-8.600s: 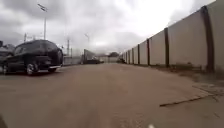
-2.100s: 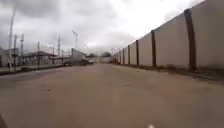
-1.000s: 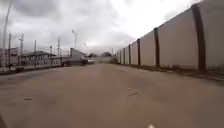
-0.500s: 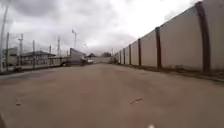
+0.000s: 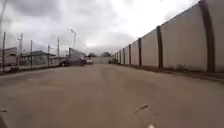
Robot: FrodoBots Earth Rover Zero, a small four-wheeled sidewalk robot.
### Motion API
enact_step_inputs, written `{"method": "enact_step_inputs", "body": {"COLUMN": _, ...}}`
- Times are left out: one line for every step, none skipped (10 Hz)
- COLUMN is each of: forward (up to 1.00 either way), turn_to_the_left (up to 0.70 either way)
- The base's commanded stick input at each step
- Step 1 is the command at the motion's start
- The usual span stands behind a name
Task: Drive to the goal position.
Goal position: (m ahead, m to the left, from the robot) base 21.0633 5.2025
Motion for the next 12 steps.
{"method": "enact_step_inputs", "body": {"forward": 0.50, "turn_to_the_left": 0.00}}
{"method": "enact_step_inputs", "body": {"forward": 0.50, "turn_to_the_left": 0.00}}
{"method": "enact_step_inputs", "body": {"forward": 0.50, "turn_to_the_left": 0.31}}
{"method": "enact_step_inputs", "body": {"forward": 0.50, "turn_to_the_left": 0.50}}
{"method": "enact_step_inputs", "body": {"forward": 0.50, "turn_to_the_left": 0.50}}
{"method": "enact_step_inputs", "body": {"forward": 0.50, "turn_to_the_left": 0.16}}
{"method": "enact_step_inputs", "body": {"forward": 0.50, "turn_to_the_left": 0.00}}
{"method": "enact_step_inputs", "body": {"forward": 0.50, "turn_to_the_left": 0.00}}
{"method": "enact_step_inputs", "body": {"forward": 0.50, "turn_to_the_left": 0.00}}
{"method": "enact_step_inputs", "body": {"forward": 0.50, "turn_to_the_left": 0.00}}
{"method": "enact_step_inputs", "body": {"forward": 0.50, "turn_to_the_left": 0.00}}
{"method": "enact_step_inputs", "body": {"forward": 0.50, "turn_to_the_left": 0.00}}
